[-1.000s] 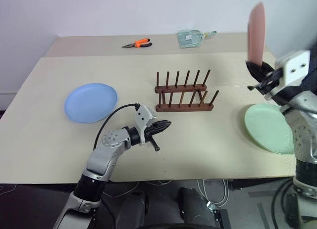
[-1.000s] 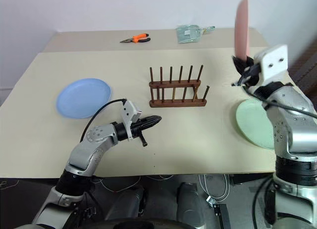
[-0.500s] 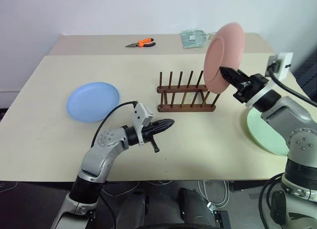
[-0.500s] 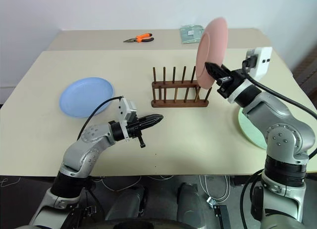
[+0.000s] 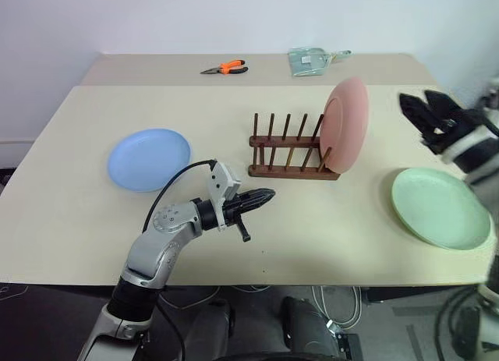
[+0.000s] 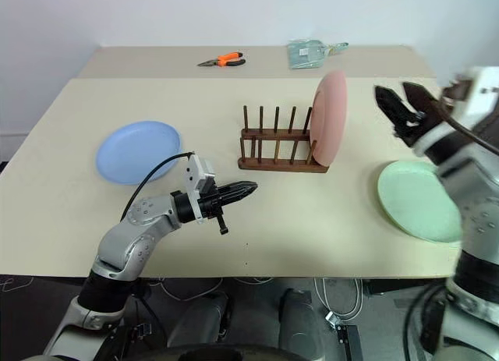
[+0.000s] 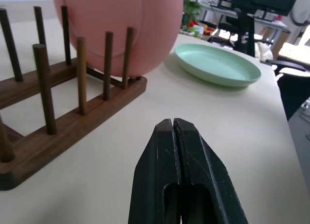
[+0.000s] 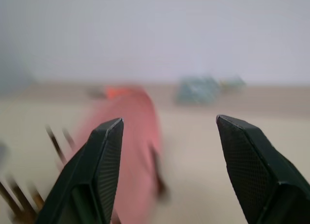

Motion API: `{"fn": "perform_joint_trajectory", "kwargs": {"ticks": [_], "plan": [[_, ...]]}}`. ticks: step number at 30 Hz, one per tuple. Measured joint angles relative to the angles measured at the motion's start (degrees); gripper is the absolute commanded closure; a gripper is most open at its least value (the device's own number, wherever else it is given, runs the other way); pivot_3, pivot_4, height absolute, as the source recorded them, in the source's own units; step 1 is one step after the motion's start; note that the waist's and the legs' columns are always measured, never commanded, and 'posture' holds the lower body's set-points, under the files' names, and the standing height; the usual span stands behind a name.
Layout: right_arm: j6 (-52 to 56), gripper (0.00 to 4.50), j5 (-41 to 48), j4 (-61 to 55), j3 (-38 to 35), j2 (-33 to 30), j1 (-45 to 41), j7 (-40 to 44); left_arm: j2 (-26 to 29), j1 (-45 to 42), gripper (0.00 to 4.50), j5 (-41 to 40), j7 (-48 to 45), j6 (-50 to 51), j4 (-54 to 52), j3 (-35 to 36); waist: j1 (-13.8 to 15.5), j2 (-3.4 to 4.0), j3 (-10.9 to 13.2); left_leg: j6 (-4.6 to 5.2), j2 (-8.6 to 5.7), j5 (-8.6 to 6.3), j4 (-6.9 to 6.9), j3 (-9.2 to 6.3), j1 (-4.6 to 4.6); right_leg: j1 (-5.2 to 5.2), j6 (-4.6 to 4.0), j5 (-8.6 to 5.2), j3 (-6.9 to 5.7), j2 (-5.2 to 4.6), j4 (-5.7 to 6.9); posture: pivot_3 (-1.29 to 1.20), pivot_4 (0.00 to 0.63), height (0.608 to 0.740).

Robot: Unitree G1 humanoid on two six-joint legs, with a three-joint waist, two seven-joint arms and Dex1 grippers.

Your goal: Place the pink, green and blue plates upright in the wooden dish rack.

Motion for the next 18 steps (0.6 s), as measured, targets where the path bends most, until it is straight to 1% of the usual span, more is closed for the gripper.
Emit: {"fn": "perform_joint_trajectory", "kwargs": {"ticks": [2, 3, 5, 7, 8, 10, 14, 15, 18], "plan": [[-0.59, 1.43, -4.58, -2.14, 1.85, -3.34, 8.99, 2.96, 0.01, -0.22, 4.5, -0.01, -0.68, -0.04, 0.28, -0.55, -0.12, 0.05, -0.02, 0.01, 0.02, -0.01, -0.01, 0.08, 0.05, -0.01, 0.14, -0.1, 0.03, 0.0, 0.01, 0.0, 0.15, 0.74], [-0.88, 1.43, -6.49, -2.82, 3.3, -4.05, 11.75, 4.12, 0.03, -0.29, 4.5, 0.0, -0.79, -0.05, 0.49, -0.6, -0.37, 0.05, -0.02, 0.01, 0.05, -0.01, -0.01, 0.13, 0.07, -0.02, 0.18, -0.12, 0.03, 0.01, 0.02, 0.0, 0.15, 0.74], [-2.27, 1.43, -12.98, -6.28, 8.65, -6.5, 18.83, 5.13, -0.19, -0.99, 4.5, 0.05, -1.44, -0.21, 1.15, -1.54, -0.51, 0.1, -0.06, 0.01, 0.06, -0.02, 0.0, 0.17, 0.1, -0.02, 0.18, -0.14, 0.05, 0.01, 0.05, 0.0, 0.15, 0.74], [-2.71, 1.43, -18.25, -7.29, 14.93, -6.5, 21.52, 4.6, -0.64, -2.01, 4.5, 0.12, -1.95, -0.35, 2.32, -1.81, -0.6, 0.08, -0.05, 0.0, 0.07, -0.02, 0.03, 0.19, 0.09, -0.03, 0.16, -0.12, 0.05, 0.0, 0.04, 0.0, 0.15, 0.74], [-2.98, 1.66, -21.02, -7.07, 17.55, -6.51, 22.04, 3.79, -0.63, -2.37, 4.5, 0.14, -2.01, -0.4, 2.63, -2.03, -0.56, 0.08, -0.05, 0.0, 0.06, -0.02, 0.05, 0.2, 0.08, -0.03, 0.16, -0.12, 0.05, -0.03, 0.04, 0.0, 0.15, 0.74], [-3.91, 2.28, -25.22, -6.27, 20.31, -6.46, 21.88, 2.34, -0.63, -2.6, 4.5, 0.18, -2.18, -0.45, 2.81, -2.27, -0.32, 0.07, -0.04, 0.0, 0.04, -0.02, 0.06, 0.2, 0.05, -0.02, 0.17, -0.13, 0.05, -0.05, -0.01, 0.0, 0.15, 0.74], [-4.78, 4.25, -31.34, -3.01, 22.07, -6.41, 20.24, -0.28, -0.4, -2.62, 4.5, 0.19, -2.54, -0.47, 2.81, -2.6, 0.22, 0.01, -0.02, 0.0, 0.01, -0.02, 0.06, 0.12, -0.01, -0.02, 0.17, -0.12, 0.05, -0.07, -0.04, 0.0, 0.15, 0.74], [-5.08, 4.46, -32.36, -2.39, 22.23, -6.31, 19.97, -0.6, -0.27, -2.58, 4.5, 0.19, -2.59, -0.47, 2.79, -2.6, 0.27, 0.01, -0.02, 0.0, 0.01, -0.02, 0.06, 0.11, -0.01, -0.01, 0.17, -0.13, 0.04, -0.06, -0.04, 0.0, 0.15, 0.74], [-5.84, 4.46, -34.9, 0.05, 22.17, -5.84, 18.93, -1.41, 0.32, -2.35, 4.5, 0.19, -2.77, -0.47, 2.71, -2.59, 0.09, 0.0, -0.02, 0.0, 0.01, -0.02, 0.05, 0.11, 0.0, -0.01, 0.18, -0.13, 0.04, -0.06, -0.04, 0.0, 0.15, 0.74]]}}
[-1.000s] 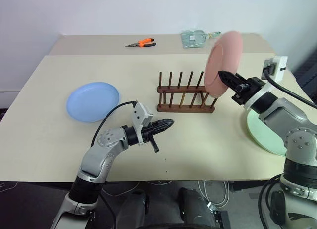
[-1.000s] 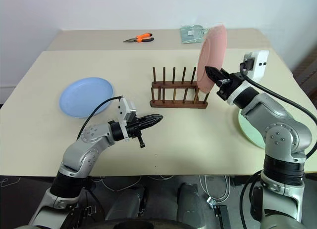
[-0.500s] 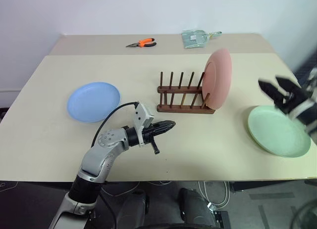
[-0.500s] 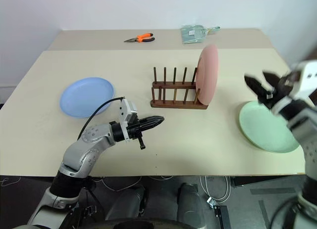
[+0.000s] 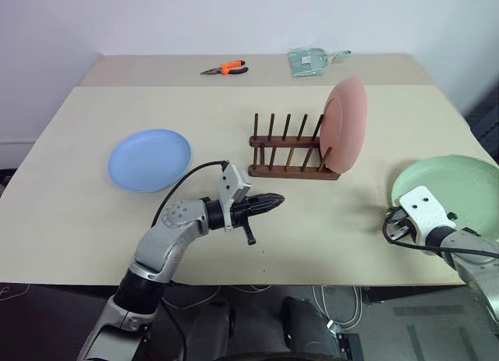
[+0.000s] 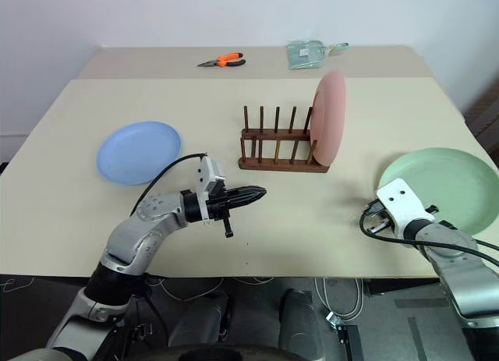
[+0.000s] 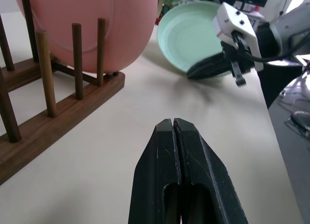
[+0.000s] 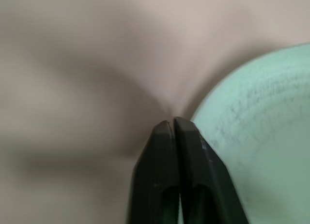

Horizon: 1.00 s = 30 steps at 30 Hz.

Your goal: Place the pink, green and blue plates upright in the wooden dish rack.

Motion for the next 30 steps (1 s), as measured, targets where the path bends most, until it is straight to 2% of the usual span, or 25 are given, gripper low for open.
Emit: {"fn": "perform_joint_trajectory", "kwargs": {"ticks": [7, 8, 10, 16, 26, 30], "plan": [[-2.03, 4.46, -2.49, 1.76, -0.66, 0.85, -0.76, 0.83, -0.2, 0.18, 4.5, 0.0, 0.1, 0.0, -0.04, -0.04, -0.1, 0.01, 0.0, 0.0, 0.01, 0.0, -0.01, 0.0, 0.01, 0.0, 0.01, 0.0, 0.0, 0.01, 0.01, 0.0, 0.15, 0.74], [-2.35, 4.24, -2.37, 1.64, -1.18, 1.04, -0.7, 1.37, -0.3, 0.18, 4.5, 0.0, 0.16, -0.01, -0.04, -0.05, -0.1, 0.01, 0.0, 0.0, 0.01, 0.0, -0.01, 0.0, 0.01, 0.0, 0.01, 0.0, 0.0, 0.01, 0.01, 0.0, 0.15, 0.74], [-2.52, 3.64, -0.97, 0.81, -3.24, 1.43, -0.57, 3.22, -0.33, 0.19, 4.5, 0.0, 0.27, -0.04, -0.02, -0.06, -0.1, 0.01, 0.0, 0.0, 0.01, 0.0, -0.01, 0.0, 0.01, 0.0, 0.01, 0.0, 0.0, 0.01, 0.02, 0.0, 0.15, 0.74], [-2.4, 0.68, 0.7, -1.52, -9.4, 1.76, -2.42, 4.99, -0.92, 0.2, 4.5, 0.0, 0.24, -0.33, 0.03, -0.12, -0.09, 0.01, 0.0, 0.0, 0.01, 0.0, -0.01, 0.0, 0.02, 0.0, 0.01, 0.0, -0.01, 0.01, 0.02, 0.0, 0.15, 0.74], [-0.8, 0.68, -6.29, 9.05, -6.24, 1.61, -4.59, 2.91, -1.95, 0.19, 4.5, 0.52, 0.33, -1.28, 1.24, -0.22, -0.19, 0.03, -0.01, 0.0, 0.0, 0.0, -0.01, 0.04, 0.04, 0.01, 0.0, 0.01, 0.01, 0.0, 0.02, 0.0, 0.15, 0.74], [0.37, 2.53, -7.69, 12.51, -6.18, 1.63, -6.5, 2.2, -1.75, 0.39, 4.5, 0.96, 0.53, -1.46, 1.19, -0.24, -0.11, 0.03, -0.01, 0.0, 0.0, 0.0, -0.01, 0.02, 0.04, 0.0, 0.0, 0.01, 0.0, 0.01, 0.02, 0.0, 0.15, 0.74]]}}
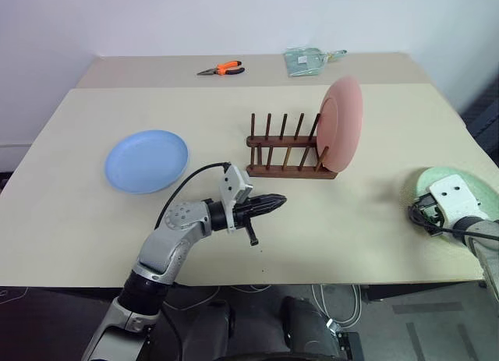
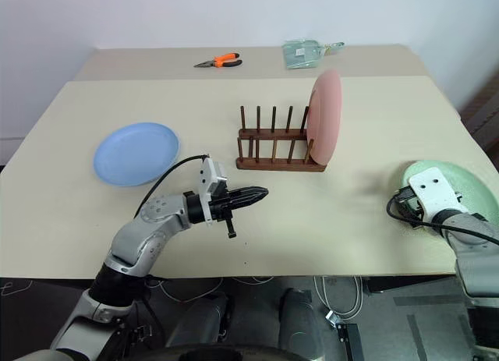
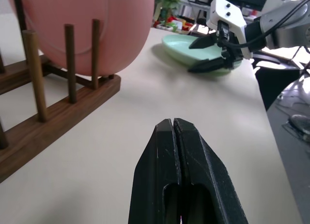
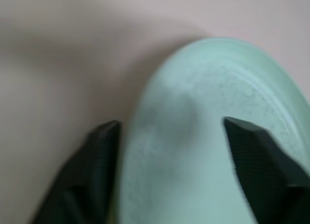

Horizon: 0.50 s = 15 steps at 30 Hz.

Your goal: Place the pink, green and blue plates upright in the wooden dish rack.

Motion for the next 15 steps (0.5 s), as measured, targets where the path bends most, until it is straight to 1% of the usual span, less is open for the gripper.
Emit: {"fn": "perform_joint_trajectory", "kwargs": {"ticks": [3, 4, 9, 12, 14, 15], "plan": [[1.18, 4.08, -0.41, 0.51, 0.01, 0.07, -0.95, -0.04, 0.23, 0.41, 4.5, 0.05, 0.28, -0.02, 0.0, 0.0, 0.0, 0.0, 0.0, 0.0, -0.01, 0.0, 0.0, -0.01, -0.01, 0.0, 0.0, 0.0, 0.0, 0.0, 0.0, 0.0, 0.15, 0.74], [1.5, 4.48, -0.4, 0.47, -0.03, 0.12, -1.15, -0.04, 0.23, 0.41, 4.5, 0.06, 0.32, -0.03, -0.02, 0.0, 0.0, 0.0, 0.0, 0.0, 0.0, 0.0, 0.0, -0.01, -0.01, 0.0, 0.01, 0.0, 0.0, 0.0, 0.0, 0.0, 0.15, 0.74], [3.5, 4.48, 0.39, -1.61, -1.31, 0.69, -1.82, 0.03, 0.25, 0.41, 4.5, 0.06, 0.35, -0.06, -0.03, 0.0, -0.01, 0.0, 0.0, 0.0, 0.0, 0.0, 0.0, -0.02, 0.0, 0.0, 0.01, 0.0, 0.0, 0.0, 0.01, 0.0, 0.15, 0.74], [2.85, 4.48, 1.81, -3.51, -2.99, 1.5, -2.39, 0.16, 0.41, 0.41, 4.5, 0.07, 0.32, -0.25, -0.03, 0.0, -0.08, 0.03, 0.01, 0.0, 0.0, 0.0, 0.0, 0.0, 0.0, -0.01, 0.02, 0.01, 0.01, 0.0, 0.0, 0.0, 0.15, 0.74], [0.91, 4.48, 3.86, -5.24, -5.33, 2.69, -5.74, 0.13, 0.6, 0.4, 4.5, 0.08, 0.26, -0.58, -0.02, 0.04, -0.37, 0.07, 0.03, 0.0, 0.01, 0.0, 0.0, 0.03, 0.02, -0.01, 0.02, 0.01, 0.02, 0.0, 0.02, 0.0, 0.15, 0.74], [0.51, 4.48, 6.08, -6.05, -7.21, 4.14, -9.34, -0.13, 0.78, 0.36, 4.5, 0.09, 0.24, -0.69, 0.04, 0.08, -0.58, 0.12, 0.06, 0.0, 0.02, 0.0, 0.0, 0.04, 0.02, -0.02, 0.02, 0.01, 0.02, 0.02, 0.02, 0.0, 0.15, 0.74]]}}
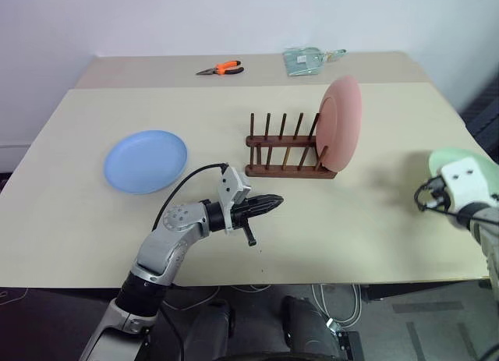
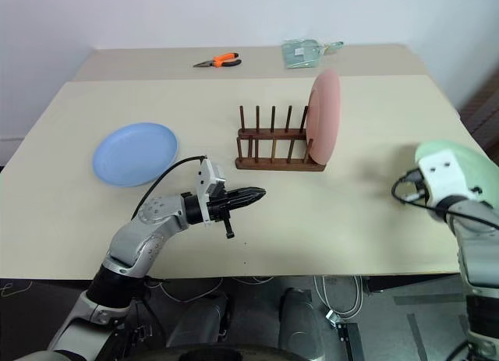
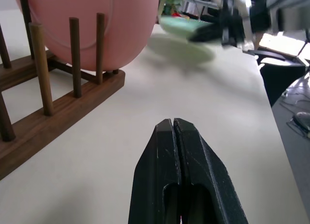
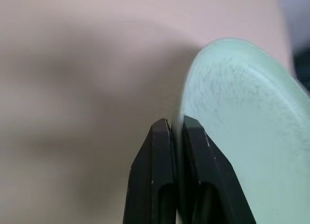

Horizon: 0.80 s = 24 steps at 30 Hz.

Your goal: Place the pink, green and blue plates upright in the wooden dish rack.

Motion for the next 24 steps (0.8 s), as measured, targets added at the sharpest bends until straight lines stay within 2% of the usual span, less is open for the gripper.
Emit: {"fn": "perform_joint_trajectory", "kwargs": {"ticks": [4, 7, 9, 13, 16, 18, 24], "plan": [[3.95, 4.48, 16.8, -7.49, -8.18, 5.97, -18.57, -1.58, 0.24, -0.47, 4.5, 0.02, 0.01, -0.31, 0.9, 0.34, -0.39, 0.16, 0.07, 0.01, 0.03, 0.0, -0.06, -0.2, -0.02, -0.01, 0.0, 0.0, -0.09, 0.07, 0.04, 0.0, 0.15, 0.74], [9.41, 4.48, 30.88, -12.34, -11.27, 9.79, -26.9, -4.19, 0.44, -0.53, 4.5, 0.07, 0.25, -1.22, 1.5, 1.5, 0.29, -0.08, -0.01, 0.03, 0.02, -0.02, -0.12, -0.37, -0.03, 0.01, -0.14, 0.09, -0.22, 0.08, 0.03, 0.0, 0.15, 0.74], [12.57, 4.48, 43.26, -13.26, -11.31, 16.52, -32.26, -9.26, 1.52, -0.44, 4.5, 0.34, 0.77, -2.26, 2.37, 2.96, 0.25, -0.04, 0.01, 0.03, 0.03, -0.02, -0.13, -0.4, -0.02, -0.05, -0.2, 0.12, -0.11, 0.05, 0.04, 0.0, 0.15, 0.74], [13.58, 4.48, 61.59, -15.75, -6.41, 27.37, -37.95, -22.44, 2.67, 0.2, 4.5, 0.75, 1.47, -3.18, 2.74, 4.47, 0.22, 0.05, 0.04, 0.03, 0.02, -0.02, -0.15, -0.49, -0.04, -0.12, -0.22, 0.13, -0.09, 0.05, 0.06, 0.0, 0.15, 0.74], [11.66, 4.48, 68.76, -16.01, -3.05, 32.98, -38.03, -32.25, 3.28, 0.94, 4.5, 0.75, 1.88, -3.62, 2.75, 5.95, 0.48, 0.02, 0.03, 0.03, -0.02, -0.01, -0.14, -0.5, -0.07, -0.13, -0.22, 0.13, -0.09, 0.03, 0.05, 0.0, 0.15, 0.74], [11.01, 4.48, 70.8, -15.96, -1.11, 33.76, -36.44, -36.34, 3.53, 1.28, 4.5, 0.73, 2.25, -3.62, 2.75, 6.55, 0.58, 0.03, 0.03, 0.03, -0.05, -0.01, -0.13, -0.47, -0.08, -0.13, -0.22, 0.13, -0.09, 0.02, 0.05, 0.0, 0.15, 0.74], [8.3, 4.48, 71.21, -12.76, 2.92, 35.49, -30.78, -42.08, 3.43, 2.34, 4.5, 0.62, 2.94, -3.44, 0.8, 6.48, -0.2, 0.1, 0.06, 0.03, -0.03, -0.01, -0.16, -0.27, -0.04, -0.2, -0.21, 0.13, -0.08, 0.07, 0.16, 0.0, 0.15, 0.74]]}}
